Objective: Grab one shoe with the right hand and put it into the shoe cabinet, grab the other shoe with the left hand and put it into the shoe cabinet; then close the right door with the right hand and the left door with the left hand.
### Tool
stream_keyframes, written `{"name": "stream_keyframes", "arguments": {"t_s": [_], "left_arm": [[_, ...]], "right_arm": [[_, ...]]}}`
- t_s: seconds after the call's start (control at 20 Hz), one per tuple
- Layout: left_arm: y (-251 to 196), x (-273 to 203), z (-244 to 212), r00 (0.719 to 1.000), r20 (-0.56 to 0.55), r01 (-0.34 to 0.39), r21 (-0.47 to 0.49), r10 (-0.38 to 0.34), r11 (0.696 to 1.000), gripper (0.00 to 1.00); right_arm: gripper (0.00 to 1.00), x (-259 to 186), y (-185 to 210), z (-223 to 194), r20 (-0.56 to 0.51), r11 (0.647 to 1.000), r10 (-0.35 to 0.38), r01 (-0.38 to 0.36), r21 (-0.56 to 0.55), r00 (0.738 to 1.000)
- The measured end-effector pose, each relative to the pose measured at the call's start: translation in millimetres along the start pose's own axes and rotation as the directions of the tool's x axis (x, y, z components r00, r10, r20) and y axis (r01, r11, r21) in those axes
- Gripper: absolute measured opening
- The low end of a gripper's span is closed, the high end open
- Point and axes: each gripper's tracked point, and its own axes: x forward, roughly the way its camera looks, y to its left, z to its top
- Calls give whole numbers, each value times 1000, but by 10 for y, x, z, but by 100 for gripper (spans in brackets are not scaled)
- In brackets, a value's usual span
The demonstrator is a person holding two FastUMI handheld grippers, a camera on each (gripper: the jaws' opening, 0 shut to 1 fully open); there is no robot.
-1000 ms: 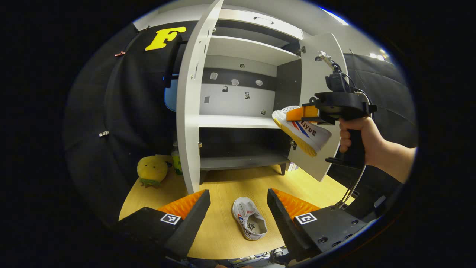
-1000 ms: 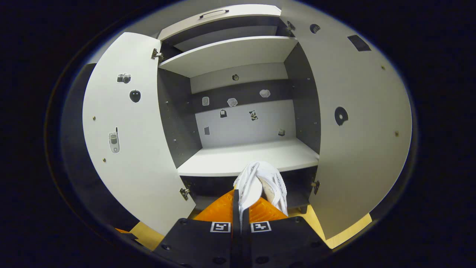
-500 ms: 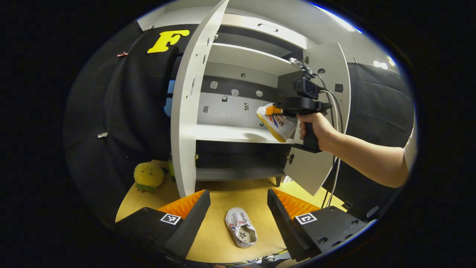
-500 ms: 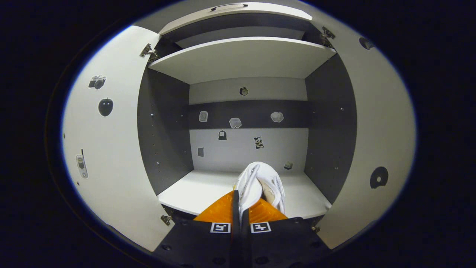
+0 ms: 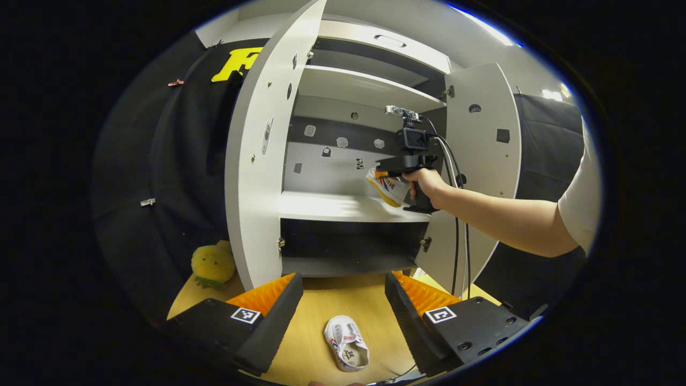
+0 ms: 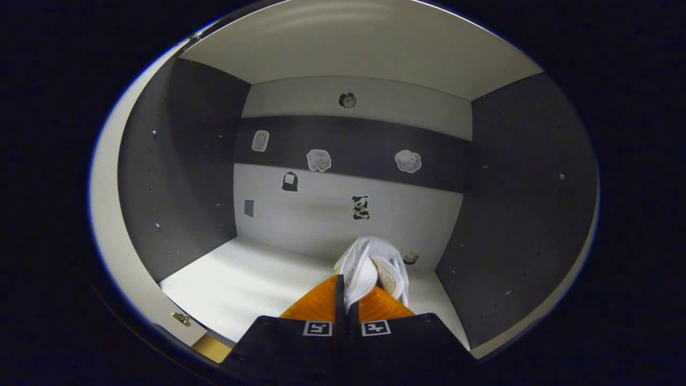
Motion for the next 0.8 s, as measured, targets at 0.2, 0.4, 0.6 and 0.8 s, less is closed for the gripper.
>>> {"name": "stream_keyframes", "arguments": {"t_s": [0.2,0.4,0.6,0.8], "left_arm": [[26,85,20,1000,0,-29,-26,29,999,96],[91,111,19,998,-5,-67,-16,67,998,96],[117,75,55,996,16,-86,-36,87,996,95],[158,26,88,995,30,-97,-62,99,993,96]], "right_arm": [[5,304,0,-327,-98,1000,11,-12,-6,995],[5,426,96,-526,-167,998,36,-28,50,985],[5,418,178,-614,-214,997,48,-32,75,976],[11,324,149,-570,-234,997,17,1,78,972]]}}
